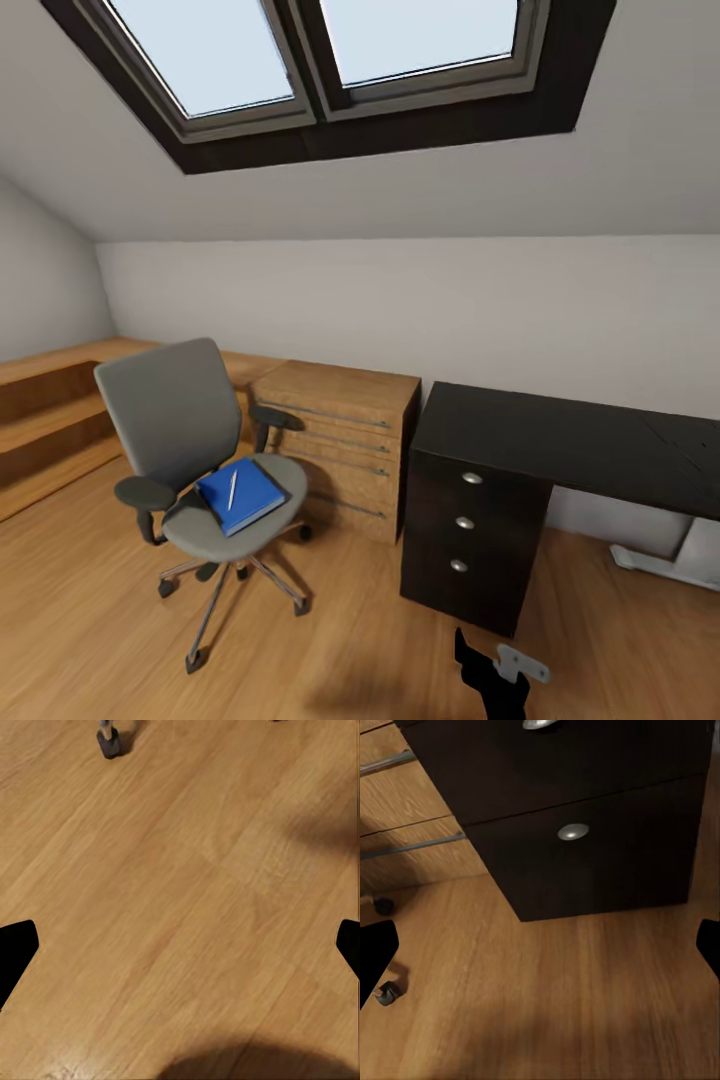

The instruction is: In the bedroom, organize the workspace by keeping the computer under the desk, ensuring the monitor is on the desk, placing the keyboard on the desk next to the monitor, placing the mouse on the desk next to the keyboard, moving the folder from the swivel chair onto the desk next to the mouse, stacking the notebook on top of the folder with the pen on top of the notebook, and positioning the swivel chair next to the desk.

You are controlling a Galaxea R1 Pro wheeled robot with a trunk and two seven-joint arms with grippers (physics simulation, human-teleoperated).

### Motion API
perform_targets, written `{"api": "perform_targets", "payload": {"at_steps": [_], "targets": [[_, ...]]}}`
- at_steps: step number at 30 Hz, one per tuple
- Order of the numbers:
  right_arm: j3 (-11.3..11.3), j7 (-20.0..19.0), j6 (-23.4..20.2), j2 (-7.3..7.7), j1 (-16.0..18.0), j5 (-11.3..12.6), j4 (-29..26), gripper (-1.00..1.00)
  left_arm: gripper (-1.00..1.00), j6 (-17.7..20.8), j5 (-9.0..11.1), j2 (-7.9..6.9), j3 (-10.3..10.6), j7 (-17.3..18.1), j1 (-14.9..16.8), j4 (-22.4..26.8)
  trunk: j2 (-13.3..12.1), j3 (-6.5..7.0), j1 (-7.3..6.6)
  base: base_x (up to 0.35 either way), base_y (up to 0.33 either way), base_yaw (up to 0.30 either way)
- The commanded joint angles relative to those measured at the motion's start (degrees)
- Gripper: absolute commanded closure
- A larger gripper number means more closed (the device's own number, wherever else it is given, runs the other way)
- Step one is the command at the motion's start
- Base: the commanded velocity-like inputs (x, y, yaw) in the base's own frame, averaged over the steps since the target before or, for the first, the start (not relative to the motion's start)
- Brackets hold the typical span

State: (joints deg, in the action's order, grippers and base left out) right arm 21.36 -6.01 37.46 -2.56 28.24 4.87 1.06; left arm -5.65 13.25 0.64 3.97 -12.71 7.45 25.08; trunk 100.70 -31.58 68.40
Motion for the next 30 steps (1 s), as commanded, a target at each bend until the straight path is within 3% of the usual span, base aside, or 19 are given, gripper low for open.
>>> {"api": "perform_targets", "payload": {"at_steps": [1,7,16,30], "targets": [[0.3,-0.6,0.2,0.00,0.1,0.4,0.1,-1.00,-1.00,-0.2,0.6,-0.13,0.4,-0.4,0.0,0.0,-0.4,0.12,-0.23,0.000,0.000,-0.297],[0.3,-0.4,0.2,-0.28,0.1,0.0,0.1,-1.00,-1.00,-0.2,0.5,-0.27,0.4,-0.4,0.0,-0.2,-2.8,1.20,-1.55,0.000,0.000,-0.297],[0.3,-0.3,0.1,-1.98,0.1,-0.2,0.1,-1.00,-1.00,-0.2,0.3,0.19,0.6,-0.3,0.0,-2.3,-6.4,2.82,-3.53,0.000,0.000,-0.297],[0.3,0.5,-0.2,-2.08,0.1,-0.1,0.2,-1.00,-1.00,-0.2,0.2,0.07,0.6,-0.7,0.0,-2.4,-12.0,5.26,-6.60,0.000,0.000,-0.264]]}}
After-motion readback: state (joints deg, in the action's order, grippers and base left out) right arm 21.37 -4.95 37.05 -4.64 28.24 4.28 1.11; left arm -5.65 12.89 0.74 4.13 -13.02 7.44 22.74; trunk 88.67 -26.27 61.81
